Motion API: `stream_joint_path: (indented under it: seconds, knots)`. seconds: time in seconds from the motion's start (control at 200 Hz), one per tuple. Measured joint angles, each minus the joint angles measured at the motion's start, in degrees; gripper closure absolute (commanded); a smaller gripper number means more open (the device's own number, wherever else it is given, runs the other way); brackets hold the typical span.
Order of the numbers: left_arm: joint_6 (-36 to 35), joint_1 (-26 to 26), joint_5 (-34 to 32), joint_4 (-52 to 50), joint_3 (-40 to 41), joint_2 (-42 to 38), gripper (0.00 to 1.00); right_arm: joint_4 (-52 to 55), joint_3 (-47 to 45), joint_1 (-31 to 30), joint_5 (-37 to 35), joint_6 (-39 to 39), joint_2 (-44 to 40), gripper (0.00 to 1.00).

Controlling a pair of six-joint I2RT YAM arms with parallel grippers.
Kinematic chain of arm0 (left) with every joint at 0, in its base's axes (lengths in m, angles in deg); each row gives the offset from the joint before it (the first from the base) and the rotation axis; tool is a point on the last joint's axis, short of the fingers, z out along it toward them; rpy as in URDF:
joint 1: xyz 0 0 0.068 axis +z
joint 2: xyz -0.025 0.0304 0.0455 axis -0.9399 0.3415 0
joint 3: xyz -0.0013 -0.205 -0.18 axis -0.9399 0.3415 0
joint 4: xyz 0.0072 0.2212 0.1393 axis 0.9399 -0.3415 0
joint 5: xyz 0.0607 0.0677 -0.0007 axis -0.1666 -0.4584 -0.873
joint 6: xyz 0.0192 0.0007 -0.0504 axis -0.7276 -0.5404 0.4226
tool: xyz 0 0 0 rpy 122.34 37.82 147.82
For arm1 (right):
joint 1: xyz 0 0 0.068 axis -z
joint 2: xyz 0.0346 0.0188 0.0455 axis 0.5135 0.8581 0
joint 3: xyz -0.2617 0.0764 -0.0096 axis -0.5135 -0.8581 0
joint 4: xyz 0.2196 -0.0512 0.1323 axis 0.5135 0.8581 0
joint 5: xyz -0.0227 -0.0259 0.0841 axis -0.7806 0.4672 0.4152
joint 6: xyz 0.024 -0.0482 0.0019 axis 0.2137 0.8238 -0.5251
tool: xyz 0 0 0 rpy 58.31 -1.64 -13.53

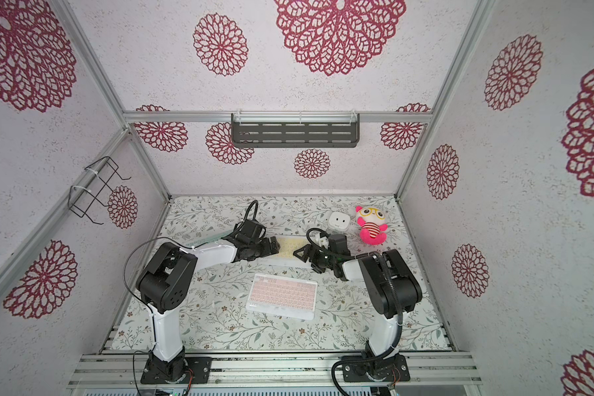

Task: Stack the numeric keypads
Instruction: Pick up the numeric keypad from the center of the board.

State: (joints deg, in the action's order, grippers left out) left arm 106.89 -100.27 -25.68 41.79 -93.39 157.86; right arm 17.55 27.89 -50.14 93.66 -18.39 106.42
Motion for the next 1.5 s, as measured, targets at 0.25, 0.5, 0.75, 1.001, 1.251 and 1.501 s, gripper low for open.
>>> stream_joint_path:
  seconds: [0.25, 0.5, 0.75, 1.001, 1.251, 1.501]
  knots:
    - [0.22, 0.02, 0.98, 1.79, 1.55, -0.74, 0.02, 0.07, -0.55, 1.29, -1.95, -0.39, 0.20, 0.61]
    - [0.33, 0.61, 3.13, 2.38, 2.91, -1.79, 0.03, -2.75, -1.51, 2.34, -0.87, -2.82, -0.57, 0.87]
    - [0.04, 2.64, 7.98, -0.28, 7.56, -6.60, 0.03, -5.73, -1.36, 2.23, 0.63, -3.72, -2.69, 0.97]
    - [-1.31, 8.76, 16.79, -0.44, 12.48, -13.25, 0.03, -0.57, -1.36, 3.91, 0.44, -0.44, -7.93, 0.97]
    - [-3.54, 14.05, 33.22, 4.66, 12.11, -13.18, 0.02, 1.70, -1.40, 7.10, 3.45, 2.60, -11.65, 0.98]
    - [-4.26, 14.08, 40.57, 8.24, 9.05, -9.55, 0.02, -1.70, -2.78, 7.41, 9.64, 0.81, -13.05, 0.98]
